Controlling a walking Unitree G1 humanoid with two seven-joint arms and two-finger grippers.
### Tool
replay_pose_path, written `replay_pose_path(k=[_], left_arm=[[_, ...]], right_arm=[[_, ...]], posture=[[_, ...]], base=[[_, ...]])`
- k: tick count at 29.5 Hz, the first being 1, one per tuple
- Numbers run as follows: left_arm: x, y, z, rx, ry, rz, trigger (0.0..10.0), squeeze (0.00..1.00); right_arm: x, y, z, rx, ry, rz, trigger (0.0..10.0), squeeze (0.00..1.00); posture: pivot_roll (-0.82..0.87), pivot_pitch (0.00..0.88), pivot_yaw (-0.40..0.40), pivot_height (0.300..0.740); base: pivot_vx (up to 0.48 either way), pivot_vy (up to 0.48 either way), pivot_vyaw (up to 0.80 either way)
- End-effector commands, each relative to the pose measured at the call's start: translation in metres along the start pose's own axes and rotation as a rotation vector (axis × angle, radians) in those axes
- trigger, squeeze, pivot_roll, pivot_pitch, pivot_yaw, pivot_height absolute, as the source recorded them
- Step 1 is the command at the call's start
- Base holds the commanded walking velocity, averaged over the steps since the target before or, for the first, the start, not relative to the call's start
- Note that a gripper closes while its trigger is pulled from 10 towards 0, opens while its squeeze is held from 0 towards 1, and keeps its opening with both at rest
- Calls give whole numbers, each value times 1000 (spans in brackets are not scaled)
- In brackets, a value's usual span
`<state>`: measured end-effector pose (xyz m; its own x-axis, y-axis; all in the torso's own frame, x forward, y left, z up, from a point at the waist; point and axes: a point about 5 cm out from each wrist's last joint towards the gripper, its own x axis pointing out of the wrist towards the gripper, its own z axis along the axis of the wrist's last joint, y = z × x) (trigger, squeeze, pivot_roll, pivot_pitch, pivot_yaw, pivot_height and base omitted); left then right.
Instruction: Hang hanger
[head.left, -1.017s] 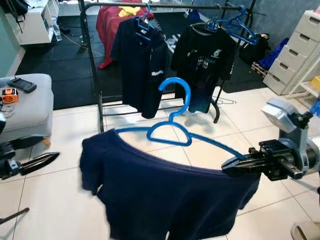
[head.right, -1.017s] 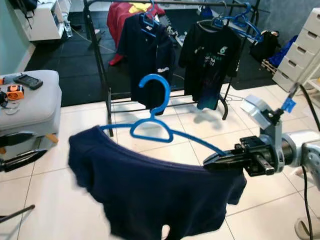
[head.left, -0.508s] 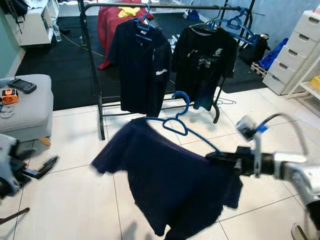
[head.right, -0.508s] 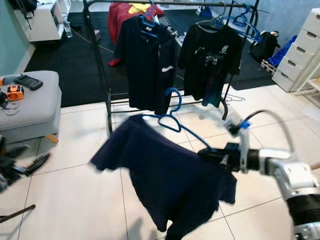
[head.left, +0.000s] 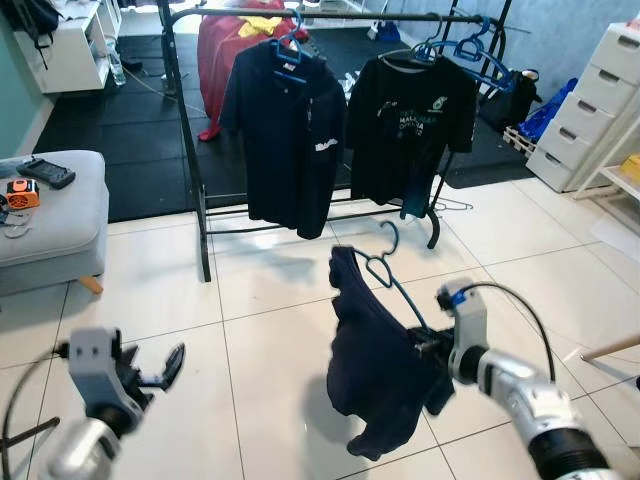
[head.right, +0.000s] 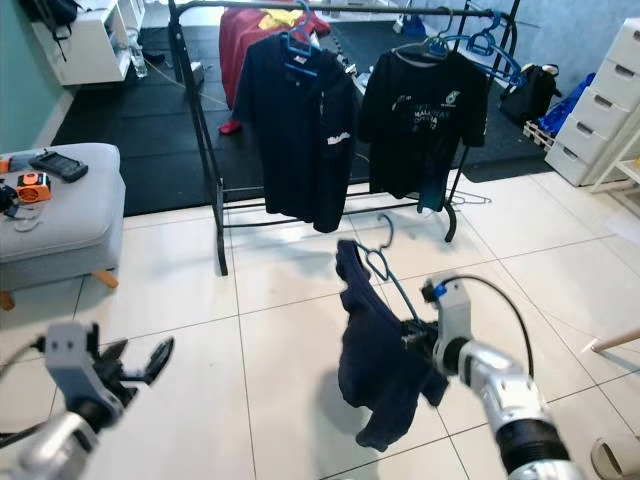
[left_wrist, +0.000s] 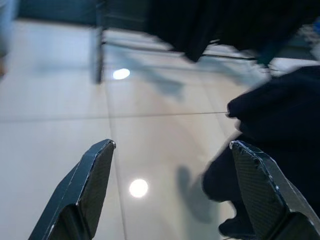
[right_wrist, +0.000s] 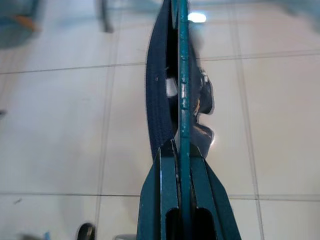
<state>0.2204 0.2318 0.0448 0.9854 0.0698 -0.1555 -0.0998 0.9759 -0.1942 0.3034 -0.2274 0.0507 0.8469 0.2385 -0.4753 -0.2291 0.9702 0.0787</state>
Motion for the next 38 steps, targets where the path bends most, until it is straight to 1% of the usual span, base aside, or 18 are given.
replay_pose_path(k=[1,2,4,5,7,8,10,11,13,14,15,16,20,21,23,25,27,38], left_arm=[[-12,0,-23,4,65,79,10000,0],[-16,0,-31,1,88,111,10000,0],[-16,0,-31,1,88,111,10000,0],[-20,-1,-37,1,100,129,10000,0],[-24,-5,-43,-76,106,132,10000,0],[-24,-6,-43,-109,99,129,10000,0],[-24,-6,-43,-109,99,129,10000,0],[-23,-6,-44,-126,102,121,10000,0],[-23,-6,-44,-126,102,121,10000,0],[-22,-6,-45,-134,113,119,10000,0],[-22,-6,-45,-134,113,119,10000,0],[-18,-7,-47,-128,130,108,10000,0],[-15,-8,-48,-119,142,108,10000,0],[-12,-8,-49,-107,148,129,10000,0],[-10,-8,-49,-97,149,144,10000,0],[-10,-8,-49,-97,149,144,10000,0],[-8,-8,-49,-93,147,166,10000,0],[-11,-3,-51,-98,157,166,10000,0]], right_arm=[[-2,-6,-12,27,-20,-80,10000,0],[-2,-6,-17,39,-25,-96,10000,0],[-2,-6,-17,39,-25,-96,10000,0],[-2,-5,-21,46,-33,-103,10000,0],[-1,-1,-31,56,-41,-126,10000,0],[0,1,-34,109,-67,-119,10000,0],[0,1,-34,109,-67,-119,10000,0],[1,2,-35,134,-73,-117,10000,0],[1,2,-35,134,-73,-117,10000,0],[3,3,-36,167,-78,-105,10000,0],[3,3,-36,167,-78,-105,10000,0],[4,3,-35,200,-82,-105,10000,0],[6,2,-34,214,-83,-111,10000,0],[7,0,-34,233,-85,-124,10000,0],[8,-1,-35,240,-84,-134,10000,0],[8,-1,-35,240,-84,-134,10000,0],[9,-1,-36,243,-80,-139,10000,0],[9,2,-42,258,-76,-132,10000,0]], posture=[[-141,135,-50,740],[-139,132,-53,740],[-139,132,-53,740],[-140,129,-53,740],[-134,119,-57,740],[-125,107,-58,740],[-125,107,-58,740],[-125,100,-54,740],[-125,100,-54,740],[-131,93,-50,740],[-131,93,-50,740],[-145,85,-44,740],[-153,82,-42,740],[-159,77,-41,740],[-158,79,-41,740],[-158,79,-41,740],[-158,82,-41,740],[-134,82,-24,740]], base=[[0,0,0],[0,0,0],[0,0,0],[0,0,0],[0,0,0],[0,0,0],[0,0,0],[0,0,0],[0,0,0],[0,0,0],[0,0,0],[0,0,0],[0,0,0],[0,0,0],[0,0,0],[0,0,0],[0,0,0],[0,0,0]])
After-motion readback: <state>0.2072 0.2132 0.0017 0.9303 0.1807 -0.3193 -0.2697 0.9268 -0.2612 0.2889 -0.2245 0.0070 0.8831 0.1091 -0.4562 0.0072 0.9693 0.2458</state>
